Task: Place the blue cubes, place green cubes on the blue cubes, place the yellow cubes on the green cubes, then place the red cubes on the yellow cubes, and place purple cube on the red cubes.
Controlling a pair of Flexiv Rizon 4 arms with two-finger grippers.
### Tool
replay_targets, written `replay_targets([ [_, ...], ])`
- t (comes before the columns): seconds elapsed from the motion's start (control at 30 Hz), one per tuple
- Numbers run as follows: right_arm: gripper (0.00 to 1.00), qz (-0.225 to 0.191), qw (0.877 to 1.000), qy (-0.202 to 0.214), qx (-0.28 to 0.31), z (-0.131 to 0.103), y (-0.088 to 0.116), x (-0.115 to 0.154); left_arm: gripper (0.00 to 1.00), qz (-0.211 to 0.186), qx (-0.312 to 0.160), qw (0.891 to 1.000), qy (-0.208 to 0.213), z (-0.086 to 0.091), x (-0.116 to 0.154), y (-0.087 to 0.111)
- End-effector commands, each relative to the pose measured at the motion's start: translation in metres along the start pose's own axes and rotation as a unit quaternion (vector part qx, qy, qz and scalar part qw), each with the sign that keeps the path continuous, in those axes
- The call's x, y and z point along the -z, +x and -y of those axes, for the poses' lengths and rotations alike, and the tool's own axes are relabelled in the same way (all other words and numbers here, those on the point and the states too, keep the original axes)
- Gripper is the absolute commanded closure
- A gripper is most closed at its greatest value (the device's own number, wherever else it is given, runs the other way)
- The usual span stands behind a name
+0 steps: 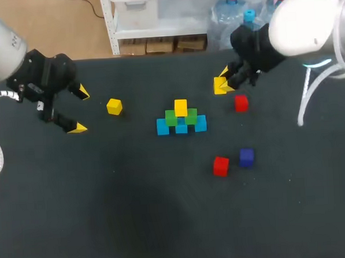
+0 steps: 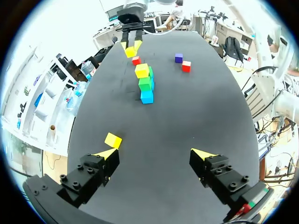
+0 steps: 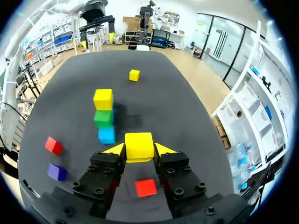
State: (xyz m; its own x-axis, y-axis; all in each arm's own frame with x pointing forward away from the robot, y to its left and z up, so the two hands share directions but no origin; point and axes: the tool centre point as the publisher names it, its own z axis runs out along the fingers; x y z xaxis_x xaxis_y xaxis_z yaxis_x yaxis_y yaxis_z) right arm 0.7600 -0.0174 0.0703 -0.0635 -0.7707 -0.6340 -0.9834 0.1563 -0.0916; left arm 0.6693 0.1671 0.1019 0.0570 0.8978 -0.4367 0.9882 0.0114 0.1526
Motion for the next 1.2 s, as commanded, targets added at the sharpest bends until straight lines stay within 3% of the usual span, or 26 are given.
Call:
replay_targets([
  [0.03, 1.0, -0.005, 0.996, 0.09, -0.001, -0.033, -0.006, 0.002, 0.0, 0.003, -0.002, 1.0, 0.0, 0.0, 0.0, 0.002],
  [0.37, 1.0, 0.001, 0.996, 0.087, -0.005, -0.052, -0.018, -0.011, 0.0, 0.003, -0.002, 1.0, 0.0, 0.0, 0.0, 0.002],
  [1.2, 1.0, 0.002, 0.998, 0.07, 0.006, -0.058, -0.031, -0.018, 0.0, 0.003, -0.002, 1.0, 0.0, 0.0, 0.0, 0.002],
])
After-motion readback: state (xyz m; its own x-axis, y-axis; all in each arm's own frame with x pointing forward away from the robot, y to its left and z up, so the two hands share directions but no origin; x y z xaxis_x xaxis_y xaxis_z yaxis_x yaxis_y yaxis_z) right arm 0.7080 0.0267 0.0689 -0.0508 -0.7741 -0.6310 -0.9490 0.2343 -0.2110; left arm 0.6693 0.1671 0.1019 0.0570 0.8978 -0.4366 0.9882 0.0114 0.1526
